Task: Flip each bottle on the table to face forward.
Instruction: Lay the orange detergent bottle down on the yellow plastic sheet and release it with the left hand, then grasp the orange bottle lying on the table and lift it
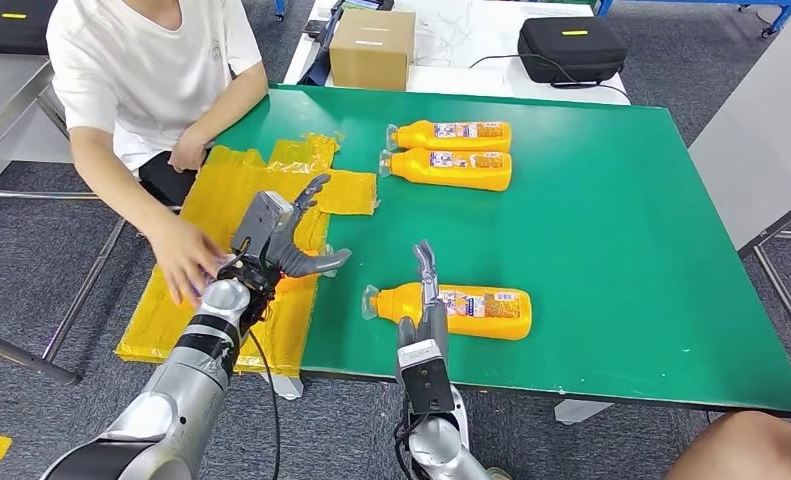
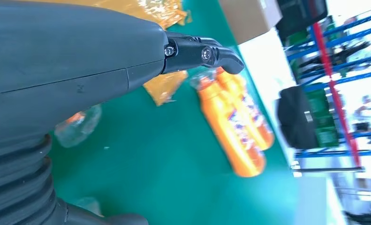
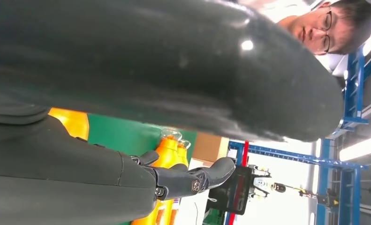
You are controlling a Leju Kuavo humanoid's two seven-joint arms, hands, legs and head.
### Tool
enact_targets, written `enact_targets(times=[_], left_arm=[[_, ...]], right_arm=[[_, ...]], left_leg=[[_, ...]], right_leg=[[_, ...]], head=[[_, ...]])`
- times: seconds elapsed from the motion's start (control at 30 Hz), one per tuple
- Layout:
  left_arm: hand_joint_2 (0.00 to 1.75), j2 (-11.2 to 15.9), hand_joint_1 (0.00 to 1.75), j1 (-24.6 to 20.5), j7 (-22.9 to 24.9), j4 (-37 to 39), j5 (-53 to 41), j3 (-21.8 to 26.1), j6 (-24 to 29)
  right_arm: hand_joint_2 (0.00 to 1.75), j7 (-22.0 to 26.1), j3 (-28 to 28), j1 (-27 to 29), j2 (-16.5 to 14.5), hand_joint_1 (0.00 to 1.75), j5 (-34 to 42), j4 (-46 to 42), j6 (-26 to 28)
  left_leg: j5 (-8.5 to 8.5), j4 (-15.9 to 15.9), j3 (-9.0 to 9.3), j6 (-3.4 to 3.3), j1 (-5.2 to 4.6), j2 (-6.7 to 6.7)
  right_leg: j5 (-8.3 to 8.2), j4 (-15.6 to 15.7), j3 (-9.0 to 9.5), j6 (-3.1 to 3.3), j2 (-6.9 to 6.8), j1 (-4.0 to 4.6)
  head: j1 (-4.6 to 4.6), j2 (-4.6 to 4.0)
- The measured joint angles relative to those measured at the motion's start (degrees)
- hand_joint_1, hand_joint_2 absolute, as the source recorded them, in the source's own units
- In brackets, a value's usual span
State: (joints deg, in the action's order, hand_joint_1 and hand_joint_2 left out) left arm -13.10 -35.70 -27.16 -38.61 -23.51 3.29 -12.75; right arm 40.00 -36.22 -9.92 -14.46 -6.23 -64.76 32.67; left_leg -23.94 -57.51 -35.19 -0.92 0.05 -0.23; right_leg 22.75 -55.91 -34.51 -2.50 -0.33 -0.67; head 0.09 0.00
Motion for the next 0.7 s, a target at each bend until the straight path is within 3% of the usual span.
enact_targets(times=[0.03,0.17,0.3,0.43,0.7], left_arm=[[1.75,-0.11,0.0,0.32,0.09,-0.99,1.03,-0.05,-0.21],[1.75,-0.23,0.0,2.72,0.74,-6.53,7.18,-1.59,0.42],[1.75,-0.02,0.0,6.87,1.86,-15.01,18.71,-3.49,2.4],[1.75,1.11,0.0,10.97,3.78,-23.11,29.16,-3.9,4.14],[1.75,3.5,0.0,19.21,3.6,-34.04,32.96,-3.89,3.59]], right_arm=[[0.0,0.0,-0.01,0.0,0.07,0.0,-0.07,0.0,0.18],[1.75,0.0,-0.05,-0.08,0.52,0.0,-2.56,0.33,1.96],[1.75,0.0,0.05,-0.26,2.39,0.0,-13.19,1.84,4.53],[1.75,-0.59,3.36,1.53,5.36,0.0,-22.47,0.78,3.1],[1.75,-6.92,13.25,3.53,11.15,0.0,-36.9,1.18,4.87]], left_leg=[[0.0,0.0,-0.01,0.0,0.0,0.0],[0.0,0.0,-0.05,0.0,0.0,0.0],[-0.01,0.0,-0.09,-0.01,-0.01,-0.01],[-0.02,0.0,-0.13,-0.01,-0.02,-0.06],[-0.03,0.0,-0.15,-0.02,-0.05,-0.04]], right_leg=[[0.0,0.0,-0.01,0.0,0.0,0.0],[0.0,0.0,-0.02,0.0,0.0,-0.01],[0.0,0.01,-0.04,-0.01,-0.01,-0.02],[0.02,0.03,-0.08,-0.01,-0.03,-0.02],[0.02,0.05,-0.1,-0.01,-0.01,-0.05]], head=[[0.01,0.0],[0.0,0.0],[0.0,0.0],[0.0,0.0],[0.0,0.0]])
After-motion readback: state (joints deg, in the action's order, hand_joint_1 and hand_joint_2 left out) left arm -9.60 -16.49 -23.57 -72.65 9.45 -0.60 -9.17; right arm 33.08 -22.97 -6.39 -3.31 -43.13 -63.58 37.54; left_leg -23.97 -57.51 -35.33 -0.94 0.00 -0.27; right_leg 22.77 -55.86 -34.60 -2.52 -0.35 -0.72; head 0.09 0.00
